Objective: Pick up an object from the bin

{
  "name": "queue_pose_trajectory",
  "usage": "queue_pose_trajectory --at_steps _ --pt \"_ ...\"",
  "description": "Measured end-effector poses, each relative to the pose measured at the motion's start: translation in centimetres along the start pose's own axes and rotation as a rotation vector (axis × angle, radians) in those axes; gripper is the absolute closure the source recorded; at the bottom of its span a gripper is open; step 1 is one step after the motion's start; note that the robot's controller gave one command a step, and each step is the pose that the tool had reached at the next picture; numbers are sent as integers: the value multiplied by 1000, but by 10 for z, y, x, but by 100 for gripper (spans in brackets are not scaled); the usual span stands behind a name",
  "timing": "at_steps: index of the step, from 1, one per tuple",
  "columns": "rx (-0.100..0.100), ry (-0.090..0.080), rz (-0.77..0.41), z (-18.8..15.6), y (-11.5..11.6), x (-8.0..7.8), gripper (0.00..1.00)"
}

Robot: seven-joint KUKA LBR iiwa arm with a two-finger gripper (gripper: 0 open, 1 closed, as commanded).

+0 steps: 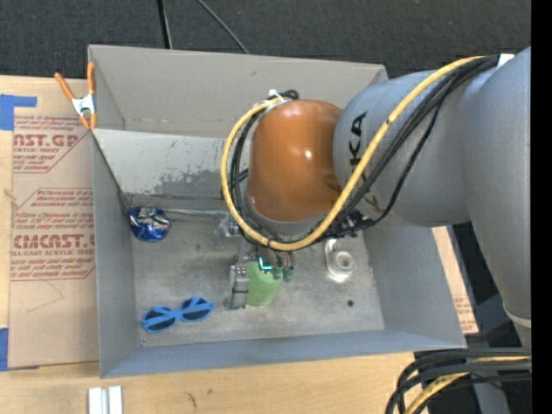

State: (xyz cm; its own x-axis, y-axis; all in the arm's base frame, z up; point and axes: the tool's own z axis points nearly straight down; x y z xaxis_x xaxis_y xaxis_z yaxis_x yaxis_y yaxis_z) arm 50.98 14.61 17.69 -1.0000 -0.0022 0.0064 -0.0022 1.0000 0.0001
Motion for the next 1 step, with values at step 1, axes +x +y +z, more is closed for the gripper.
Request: queue_pose_trajectory --at_steps 1 --pt "-4 -16 -124 109 75 28 0"
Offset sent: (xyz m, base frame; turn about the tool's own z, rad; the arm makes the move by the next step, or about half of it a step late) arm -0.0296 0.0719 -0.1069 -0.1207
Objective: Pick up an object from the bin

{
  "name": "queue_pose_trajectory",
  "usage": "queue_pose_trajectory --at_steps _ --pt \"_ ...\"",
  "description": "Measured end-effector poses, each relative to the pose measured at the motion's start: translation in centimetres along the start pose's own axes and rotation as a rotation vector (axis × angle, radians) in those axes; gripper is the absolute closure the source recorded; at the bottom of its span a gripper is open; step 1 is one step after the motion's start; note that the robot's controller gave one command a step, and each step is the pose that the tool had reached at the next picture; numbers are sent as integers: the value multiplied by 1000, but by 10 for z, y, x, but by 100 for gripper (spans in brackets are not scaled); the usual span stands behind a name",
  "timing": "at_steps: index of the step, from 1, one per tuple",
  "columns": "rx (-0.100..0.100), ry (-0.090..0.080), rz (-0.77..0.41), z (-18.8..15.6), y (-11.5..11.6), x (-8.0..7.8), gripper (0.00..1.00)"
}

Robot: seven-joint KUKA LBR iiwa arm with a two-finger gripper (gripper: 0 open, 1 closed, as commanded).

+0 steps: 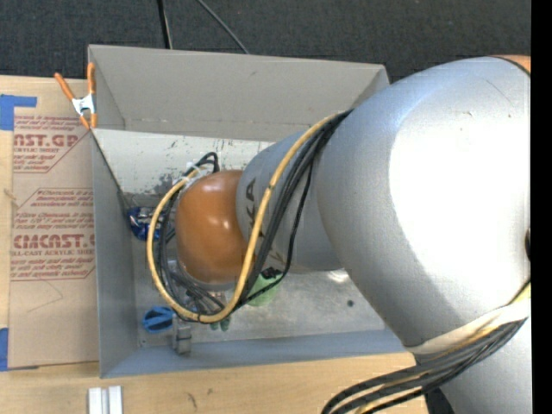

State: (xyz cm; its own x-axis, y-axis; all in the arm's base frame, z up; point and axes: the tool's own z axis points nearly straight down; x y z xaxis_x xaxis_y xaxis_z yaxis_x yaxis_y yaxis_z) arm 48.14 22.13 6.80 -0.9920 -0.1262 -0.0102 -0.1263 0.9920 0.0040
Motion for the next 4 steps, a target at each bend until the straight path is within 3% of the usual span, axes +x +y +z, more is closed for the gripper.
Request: queue_pose_trajectory --at_steps 1,2,3,4 --pt "3 9 78 -33 -17 2 0" --pt "4 10 197 -32 -17 -5 0" --pt "4 8 32 -2 -10 -3 0" --pt "3 7 32 -2 -10 -3 0"
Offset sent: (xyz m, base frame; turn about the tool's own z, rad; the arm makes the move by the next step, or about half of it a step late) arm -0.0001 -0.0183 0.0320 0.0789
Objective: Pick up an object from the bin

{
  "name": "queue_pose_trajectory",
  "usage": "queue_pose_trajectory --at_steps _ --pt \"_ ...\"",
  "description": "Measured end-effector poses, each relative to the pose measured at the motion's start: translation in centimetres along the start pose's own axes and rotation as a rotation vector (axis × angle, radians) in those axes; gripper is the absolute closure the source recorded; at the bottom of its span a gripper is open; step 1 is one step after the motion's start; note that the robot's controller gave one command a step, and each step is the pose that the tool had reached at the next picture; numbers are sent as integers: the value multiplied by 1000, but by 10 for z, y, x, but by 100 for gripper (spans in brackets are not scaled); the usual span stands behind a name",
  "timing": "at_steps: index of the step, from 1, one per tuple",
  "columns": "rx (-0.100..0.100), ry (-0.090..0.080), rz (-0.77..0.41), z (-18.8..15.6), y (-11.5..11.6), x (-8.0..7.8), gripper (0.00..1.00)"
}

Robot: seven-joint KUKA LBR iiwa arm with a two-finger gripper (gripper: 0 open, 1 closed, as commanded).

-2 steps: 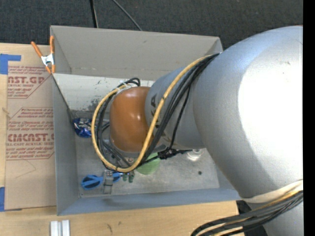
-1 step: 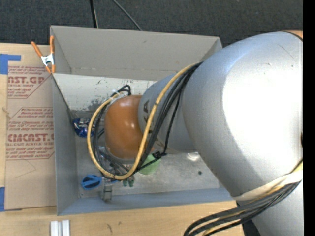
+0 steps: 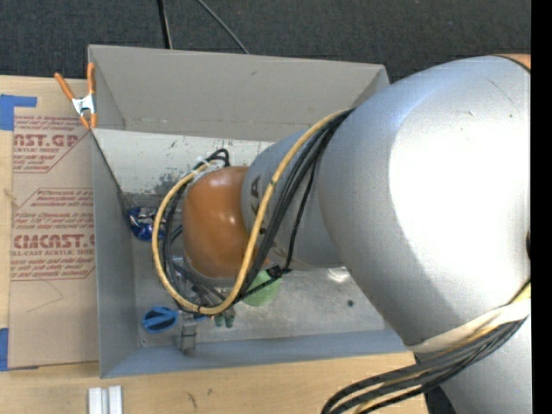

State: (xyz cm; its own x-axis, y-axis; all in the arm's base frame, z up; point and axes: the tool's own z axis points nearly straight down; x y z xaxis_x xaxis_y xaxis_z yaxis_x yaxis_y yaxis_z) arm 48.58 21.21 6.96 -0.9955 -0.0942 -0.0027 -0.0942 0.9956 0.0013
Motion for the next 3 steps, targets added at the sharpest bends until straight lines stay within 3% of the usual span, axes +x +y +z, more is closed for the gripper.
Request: queue_pose_trajectory --at_steps 1,3 --pt "0 2 0 0 0 1 100" --pt "-1 -2 -2 -87 2 -2 100"
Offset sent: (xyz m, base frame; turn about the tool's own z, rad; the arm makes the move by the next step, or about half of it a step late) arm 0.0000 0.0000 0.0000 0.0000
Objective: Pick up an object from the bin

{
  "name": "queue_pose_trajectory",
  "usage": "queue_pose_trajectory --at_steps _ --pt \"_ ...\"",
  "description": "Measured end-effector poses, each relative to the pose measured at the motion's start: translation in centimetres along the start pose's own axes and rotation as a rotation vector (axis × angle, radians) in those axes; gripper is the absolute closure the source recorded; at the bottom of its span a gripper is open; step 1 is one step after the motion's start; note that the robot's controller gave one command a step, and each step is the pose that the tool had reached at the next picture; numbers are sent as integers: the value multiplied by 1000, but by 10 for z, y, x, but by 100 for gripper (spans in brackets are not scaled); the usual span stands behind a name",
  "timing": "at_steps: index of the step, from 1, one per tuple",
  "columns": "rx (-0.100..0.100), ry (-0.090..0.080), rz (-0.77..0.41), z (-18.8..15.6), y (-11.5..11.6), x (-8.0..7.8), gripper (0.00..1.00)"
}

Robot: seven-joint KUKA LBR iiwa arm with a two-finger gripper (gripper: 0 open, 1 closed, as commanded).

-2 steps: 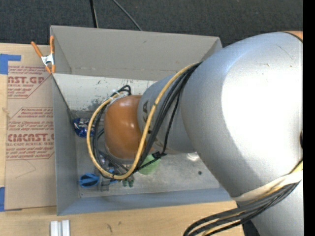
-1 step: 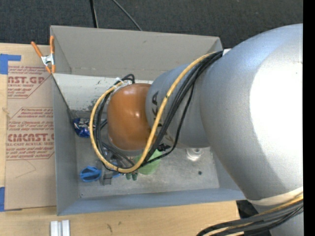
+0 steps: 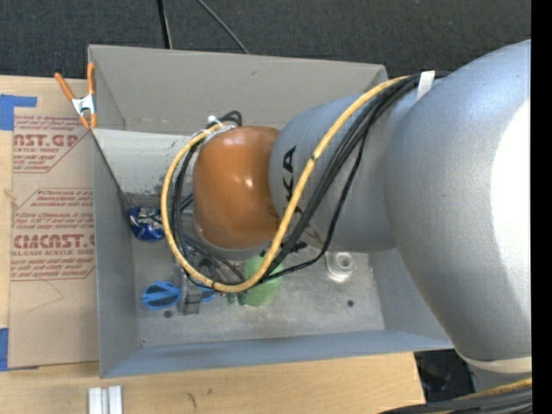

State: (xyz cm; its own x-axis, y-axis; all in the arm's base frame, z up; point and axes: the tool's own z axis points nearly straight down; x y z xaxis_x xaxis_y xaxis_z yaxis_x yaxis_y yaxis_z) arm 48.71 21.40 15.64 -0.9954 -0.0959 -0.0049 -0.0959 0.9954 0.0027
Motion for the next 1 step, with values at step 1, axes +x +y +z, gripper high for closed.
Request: queue_pose_trajectory --at_steps 1 --pt "1 2 -1 -15 1 -1 100"
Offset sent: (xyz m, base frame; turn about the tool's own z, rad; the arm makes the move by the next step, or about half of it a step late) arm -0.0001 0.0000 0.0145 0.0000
